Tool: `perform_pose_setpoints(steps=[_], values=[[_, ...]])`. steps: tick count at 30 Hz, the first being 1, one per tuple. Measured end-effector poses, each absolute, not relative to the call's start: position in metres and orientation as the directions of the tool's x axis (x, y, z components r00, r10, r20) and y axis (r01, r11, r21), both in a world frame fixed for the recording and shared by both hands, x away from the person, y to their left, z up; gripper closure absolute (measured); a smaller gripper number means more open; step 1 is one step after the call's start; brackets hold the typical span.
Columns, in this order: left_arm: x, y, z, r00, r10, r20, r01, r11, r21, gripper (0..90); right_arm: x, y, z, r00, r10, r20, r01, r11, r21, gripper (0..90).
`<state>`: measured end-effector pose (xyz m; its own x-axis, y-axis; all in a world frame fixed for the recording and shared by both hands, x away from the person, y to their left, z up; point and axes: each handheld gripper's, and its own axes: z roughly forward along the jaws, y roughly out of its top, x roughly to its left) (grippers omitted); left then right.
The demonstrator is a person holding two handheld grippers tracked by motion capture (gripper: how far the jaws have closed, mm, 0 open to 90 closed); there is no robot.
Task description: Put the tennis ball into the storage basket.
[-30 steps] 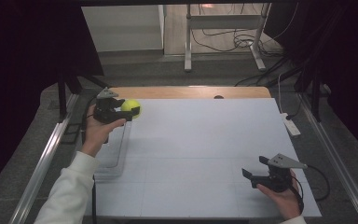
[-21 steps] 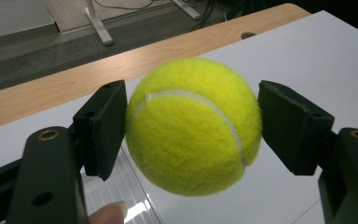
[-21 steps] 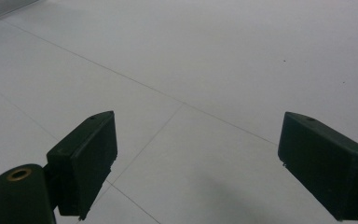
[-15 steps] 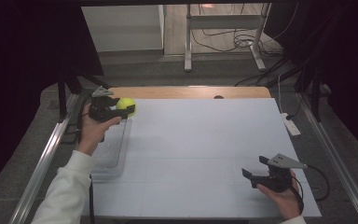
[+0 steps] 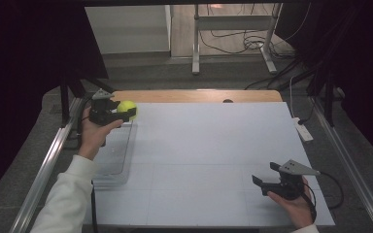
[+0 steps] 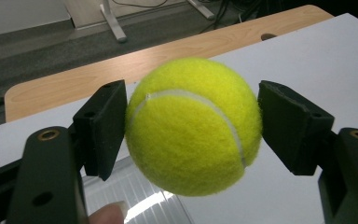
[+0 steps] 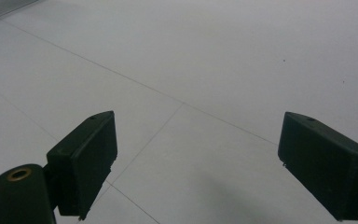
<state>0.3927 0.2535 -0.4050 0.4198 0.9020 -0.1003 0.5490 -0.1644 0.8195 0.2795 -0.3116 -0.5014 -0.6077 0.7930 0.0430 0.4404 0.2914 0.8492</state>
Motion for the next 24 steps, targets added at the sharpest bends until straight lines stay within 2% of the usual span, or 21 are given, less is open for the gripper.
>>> perform_pose_setpoints(steps=[24], values=[[0.402,0.274,-0.406,0.357,0.929,-0.096,0.567,-0.134,0.812,27.5,0.280,-0.312,-0.501,-0.605,0.795,0.044,0.443,0.290,0.848,11.7]])
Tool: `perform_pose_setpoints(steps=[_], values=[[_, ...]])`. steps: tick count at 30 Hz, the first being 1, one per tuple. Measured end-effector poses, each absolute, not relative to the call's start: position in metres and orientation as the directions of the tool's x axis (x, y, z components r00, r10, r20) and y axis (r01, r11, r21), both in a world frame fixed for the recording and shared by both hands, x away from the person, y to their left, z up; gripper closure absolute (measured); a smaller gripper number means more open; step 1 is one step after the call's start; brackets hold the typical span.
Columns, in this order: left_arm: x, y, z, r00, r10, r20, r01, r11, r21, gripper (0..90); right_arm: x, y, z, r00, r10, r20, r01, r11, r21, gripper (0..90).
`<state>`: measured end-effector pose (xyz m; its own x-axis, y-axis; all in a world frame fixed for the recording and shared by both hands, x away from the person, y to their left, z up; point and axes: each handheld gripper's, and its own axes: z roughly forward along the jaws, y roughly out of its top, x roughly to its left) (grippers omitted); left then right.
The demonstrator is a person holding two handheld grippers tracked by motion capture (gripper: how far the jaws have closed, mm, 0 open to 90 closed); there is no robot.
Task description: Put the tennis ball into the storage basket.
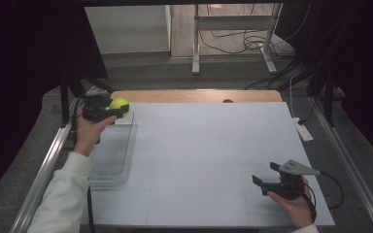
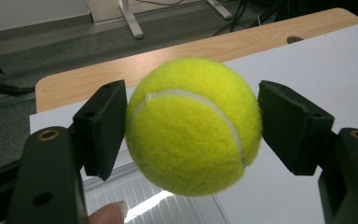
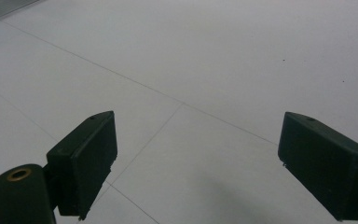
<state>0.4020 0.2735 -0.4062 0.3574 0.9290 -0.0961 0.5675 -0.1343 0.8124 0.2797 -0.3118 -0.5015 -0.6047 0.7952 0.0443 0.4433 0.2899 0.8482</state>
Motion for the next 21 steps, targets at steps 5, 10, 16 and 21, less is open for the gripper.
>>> perform_pose_setpoints(steps=[5,10,16,21], values=[[0.404,0.276,-0.407,0.345,0.934,-0.094,0.570,-0.129,0.811,27.5,0.280,-0.312,-0.502,-0.607,0.793,0.045,0.443,0.290,0.848,11.8],[0.407,0.279,-0.408,0.335,0.938,-0.090,0.573,-0.127,0.810,27.4,0.280,-0.312,-0.502,-0.605,0.795,0.044,0.443,0.291,0.848,11.7],[0.410,0.282,-0.410,0.320,0.943,-0.088,0.579,-0.121,0.806,27.4,0.280,-0.312,-0.502,-0.605,0.795,0.043,0.444,0.292,0.847,11.7],[0.413,0.286,-0.412,0.303,0.949,-0.086,0.585,-0.114,0.803,27.5,0.280,-0.312,-0.502,-0.606,0.794,0.043,0.443,0.293,0.847,11.8]])
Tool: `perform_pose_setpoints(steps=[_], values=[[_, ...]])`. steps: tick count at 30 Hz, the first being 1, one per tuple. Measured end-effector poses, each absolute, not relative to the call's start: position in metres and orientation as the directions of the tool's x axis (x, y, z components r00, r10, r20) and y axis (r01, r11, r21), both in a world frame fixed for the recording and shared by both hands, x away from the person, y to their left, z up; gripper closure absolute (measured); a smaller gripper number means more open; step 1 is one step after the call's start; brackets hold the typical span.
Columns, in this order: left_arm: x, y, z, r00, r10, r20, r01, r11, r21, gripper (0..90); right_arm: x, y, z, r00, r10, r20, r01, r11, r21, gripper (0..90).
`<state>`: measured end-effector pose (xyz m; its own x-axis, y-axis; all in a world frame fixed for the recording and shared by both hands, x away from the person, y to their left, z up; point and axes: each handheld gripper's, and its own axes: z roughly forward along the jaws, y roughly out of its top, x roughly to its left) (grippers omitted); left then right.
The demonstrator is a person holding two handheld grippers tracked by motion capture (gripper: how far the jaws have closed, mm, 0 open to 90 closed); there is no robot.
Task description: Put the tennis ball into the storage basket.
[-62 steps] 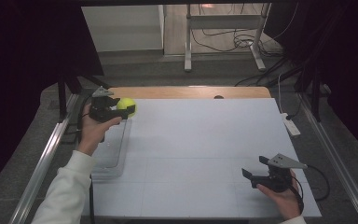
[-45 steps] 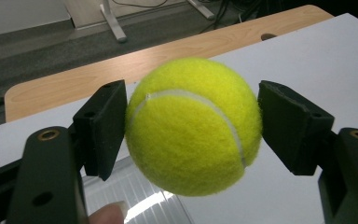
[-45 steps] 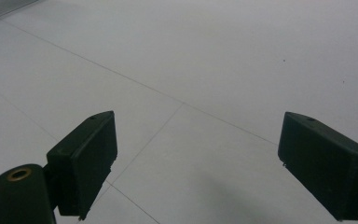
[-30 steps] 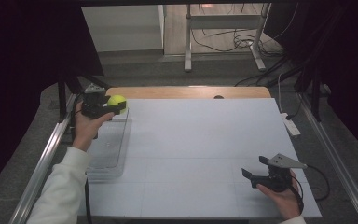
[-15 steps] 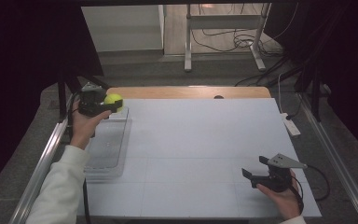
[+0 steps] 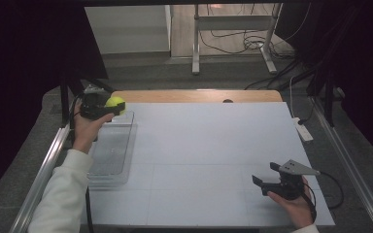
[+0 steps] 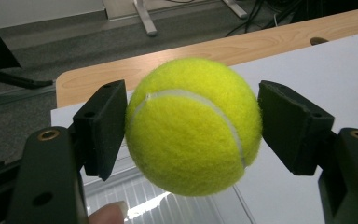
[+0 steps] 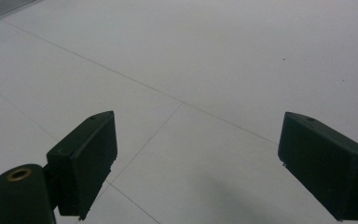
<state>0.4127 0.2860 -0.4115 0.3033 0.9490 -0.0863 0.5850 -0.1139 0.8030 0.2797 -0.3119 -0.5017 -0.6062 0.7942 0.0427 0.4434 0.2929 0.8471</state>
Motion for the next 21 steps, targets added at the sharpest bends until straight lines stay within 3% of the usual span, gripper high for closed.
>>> perform_pose_setpoints(steps=[21], values=[[0.419,0.307,-0.421,0.232,0.969,-0.081,0.613,-0.081,0.786,27.4,0.280,-0.312,-0.502,-0.606,0.794,0.046,0.445,0.291,0.847,11.7]])
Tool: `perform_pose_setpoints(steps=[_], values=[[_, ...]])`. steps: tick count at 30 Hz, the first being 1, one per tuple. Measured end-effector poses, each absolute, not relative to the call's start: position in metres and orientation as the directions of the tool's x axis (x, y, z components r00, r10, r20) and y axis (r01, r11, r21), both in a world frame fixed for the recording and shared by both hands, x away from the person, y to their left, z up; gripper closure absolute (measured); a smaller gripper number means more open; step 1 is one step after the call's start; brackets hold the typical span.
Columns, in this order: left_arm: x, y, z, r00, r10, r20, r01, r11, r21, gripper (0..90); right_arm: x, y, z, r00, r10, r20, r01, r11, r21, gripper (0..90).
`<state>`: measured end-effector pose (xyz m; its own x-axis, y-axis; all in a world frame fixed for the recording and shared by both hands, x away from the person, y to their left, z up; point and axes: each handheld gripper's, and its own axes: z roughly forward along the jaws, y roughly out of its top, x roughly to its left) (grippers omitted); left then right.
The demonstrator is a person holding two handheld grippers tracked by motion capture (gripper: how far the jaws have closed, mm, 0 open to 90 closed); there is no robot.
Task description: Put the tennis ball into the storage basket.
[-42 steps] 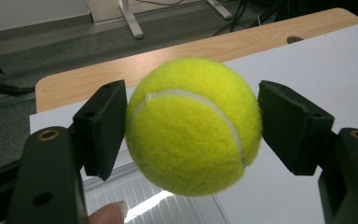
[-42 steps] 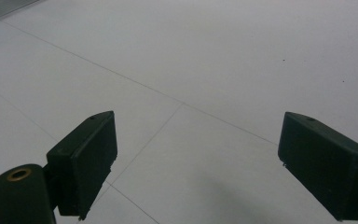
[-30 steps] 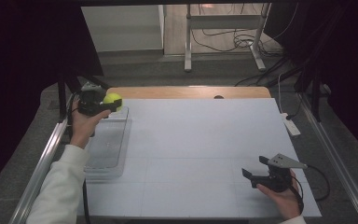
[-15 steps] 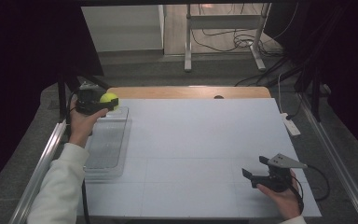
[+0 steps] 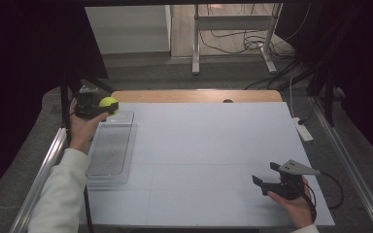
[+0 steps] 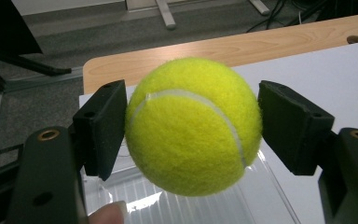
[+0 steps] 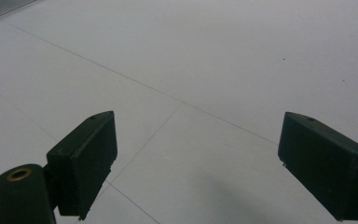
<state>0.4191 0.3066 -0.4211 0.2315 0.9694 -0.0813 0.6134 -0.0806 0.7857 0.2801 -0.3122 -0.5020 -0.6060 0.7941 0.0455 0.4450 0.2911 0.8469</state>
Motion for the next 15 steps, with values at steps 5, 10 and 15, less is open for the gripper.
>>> perform_pose_setpoints(steps=[5,10,15], values=[[0.419,0.312,-0.423,0.215,0.973,-0.084,0.620,-0.070,0.781,27.4,0.280,-0.312,-0.502,-0.607,0.793,0.048,0.445,0.288,0.848,11.8],[0.419,0.317,-0.424,0.200,0.976,-0.083,0.623,-0.061,0.780,27.4,0.280,-0.312,-0.502,-0.606,0.794,0.046,0.445,0.290,0.847,11.8],[0.418,0.320,-0.424,0.190,0.978,-0.081,0.622,-0.056,0.781,27.4,0.280,-0.312,-0.502,-0.606,0.794,0.046,0.446,0.290,0.847,11.8]])
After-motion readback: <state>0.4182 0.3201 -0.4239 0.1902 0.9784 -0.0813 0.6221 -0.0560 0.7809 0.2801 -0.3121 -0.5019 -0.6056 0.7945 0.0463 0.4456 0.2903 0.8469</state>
